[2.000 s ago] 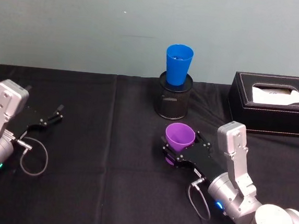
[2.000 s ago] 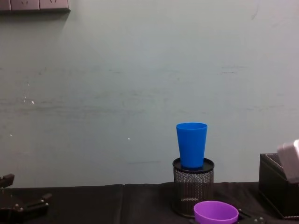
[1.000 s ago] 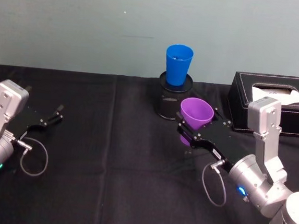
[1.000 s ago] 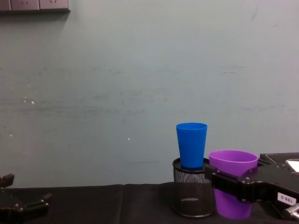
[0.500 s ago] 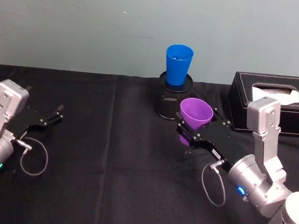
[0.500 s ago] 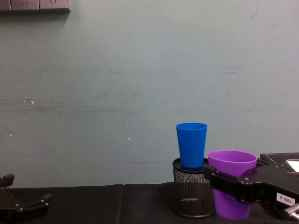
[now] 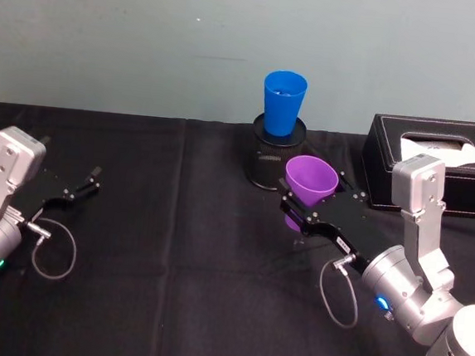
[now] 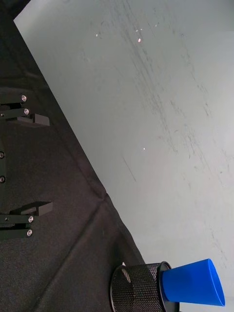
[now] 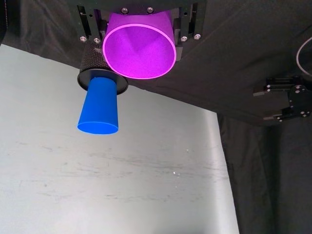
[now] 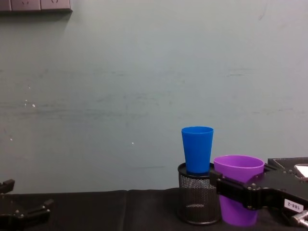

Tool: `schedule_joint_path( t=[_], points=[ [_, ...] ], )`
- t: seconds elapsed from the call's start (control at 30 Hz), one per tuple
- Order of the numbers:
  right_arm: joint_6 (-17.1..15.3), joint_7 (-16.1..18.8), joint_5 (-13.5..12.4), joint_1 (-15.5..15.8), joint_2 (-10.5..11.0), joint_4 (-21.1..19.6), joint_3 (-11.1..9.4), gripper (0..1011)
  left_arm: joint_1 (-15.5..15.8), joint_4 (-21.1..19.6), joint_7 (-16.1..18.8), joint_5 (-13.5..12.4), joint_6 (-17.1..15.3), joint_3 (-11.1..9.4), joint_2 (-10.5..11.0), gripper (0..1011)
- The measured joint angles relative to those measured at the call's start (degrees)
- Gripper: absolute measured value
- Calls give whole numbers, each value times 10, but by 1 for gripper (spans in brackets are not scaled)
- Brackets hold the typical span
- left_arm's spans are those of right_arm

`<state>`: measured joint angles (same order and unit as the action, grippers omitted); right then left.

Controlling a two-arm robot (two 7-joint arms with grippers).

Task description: Pick up one cup with a gripper and tap it against the other cup.

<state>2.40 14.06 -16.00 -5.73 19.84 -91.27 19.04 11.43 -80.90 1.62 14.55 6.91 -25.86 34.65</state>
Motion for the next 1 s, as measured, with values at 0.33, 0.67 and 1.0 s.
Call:
schedule_joint_path(
  t=[0.33, 0.67, 1.0],
  points=[
    [0, 0, 0, 0, 0, 0, 0, 724, 0, 0, 0, 0, 0, 0, 0, 1000],
    [0, 0, 0, 0, 0, 0, 0, 724, 0, 0, 0, 0, 0, 0, 0, 1000],
    [0, 0, 0, 0, 0, 0, 0, 723, 0, 0, 0, 0, 0, 0, 0, 1000]
  ],
)
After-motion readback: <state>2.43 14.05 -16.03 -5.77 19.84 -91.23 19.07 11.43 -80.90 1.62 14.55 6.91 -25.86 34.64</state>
